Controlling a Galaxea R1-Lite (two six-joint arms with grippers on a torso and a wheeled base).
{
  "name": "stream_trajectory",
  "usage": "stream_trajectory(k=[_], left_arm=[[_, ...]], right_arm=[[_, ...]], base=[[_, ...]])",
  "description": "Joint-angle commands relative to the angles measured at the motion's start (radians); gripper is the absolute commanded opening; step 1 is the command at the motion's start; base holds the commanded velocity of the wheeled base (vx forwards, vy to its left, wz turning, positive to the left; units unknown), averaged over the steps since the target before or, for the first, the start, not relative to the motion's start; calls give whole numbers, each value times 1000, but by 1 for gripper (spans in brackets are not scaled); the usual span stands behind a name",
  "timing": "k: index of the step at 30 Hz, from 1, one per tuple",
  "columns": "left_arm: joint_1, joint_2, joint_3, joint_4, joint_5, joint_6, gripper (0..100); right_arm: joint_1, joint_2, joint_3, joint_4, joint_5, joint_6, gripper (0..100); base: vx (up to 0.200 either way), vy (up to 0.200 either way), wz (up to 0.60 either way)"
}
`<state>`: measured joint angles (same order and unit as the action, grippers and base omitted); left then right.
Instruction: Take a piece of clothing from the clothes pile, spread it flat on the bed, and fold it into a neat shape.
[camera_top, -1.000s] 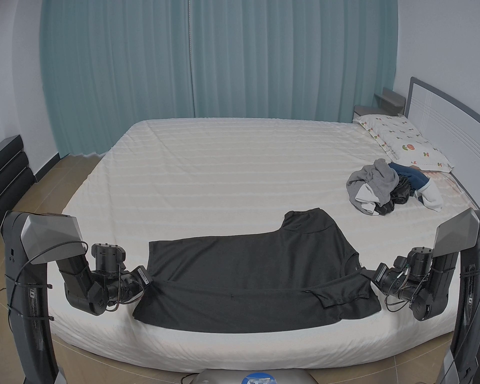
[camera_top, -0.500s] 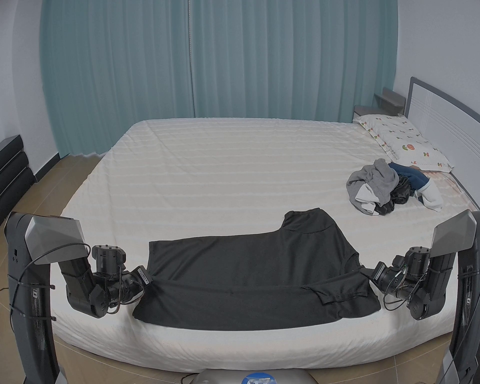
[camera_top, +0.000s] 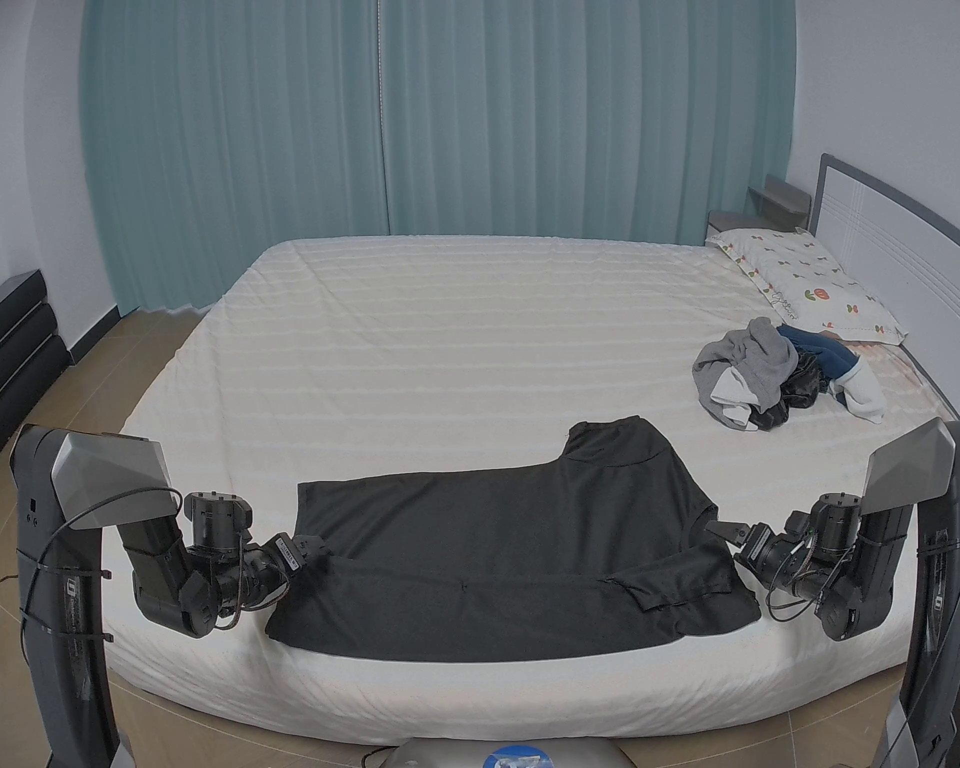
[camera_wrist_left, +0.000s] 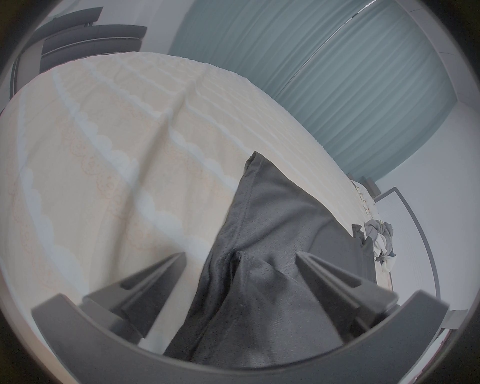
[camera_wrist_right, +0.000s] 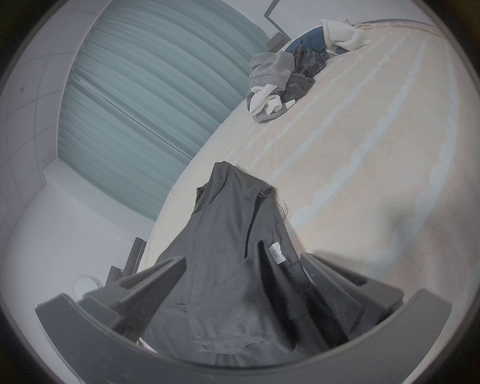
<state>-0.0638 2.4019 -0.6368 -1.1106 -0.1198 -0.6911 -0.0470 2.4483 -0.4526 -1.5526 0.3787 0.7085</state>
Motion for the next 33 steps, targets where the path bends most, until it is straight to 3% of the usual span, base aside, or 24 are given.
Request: stream_trajectory(k=[1,8,15,17,18,21,26,33], left_arm=[[12,-6,3,0,-6,-8,100],[58,-26,6,-44,-40,-4,100],[56,-18,25,-81,-52,-11,100],[52,-17,26,-83,-52,-18,100],[52,-17,28,-83,-54,-27,100],[53,-9,20,-86,-54,-38,100],[53,0,8,-89,-50,-67,100],[52,2,-6,-92,-50,-94,100]], right_arm=[[-2,-137,58,-8,0,71,100],[55,-213,38,66,-12,100,100],[136,-272,52,209,-132,114,100],[164,-269,100,200,-146,147,100],[185,-262,124,198,-150,226,100],[200,-247,127,200,-152,324,100],[228,-215,127,200,-153,327,100],[256,-109,35,197,-256,324,100]], base=[[0,0,0],[0,0,0],[-57,0,0],[-200,0,0],[-200,0,0],[-133,0,0],[0,0,0],[0,0,0]])
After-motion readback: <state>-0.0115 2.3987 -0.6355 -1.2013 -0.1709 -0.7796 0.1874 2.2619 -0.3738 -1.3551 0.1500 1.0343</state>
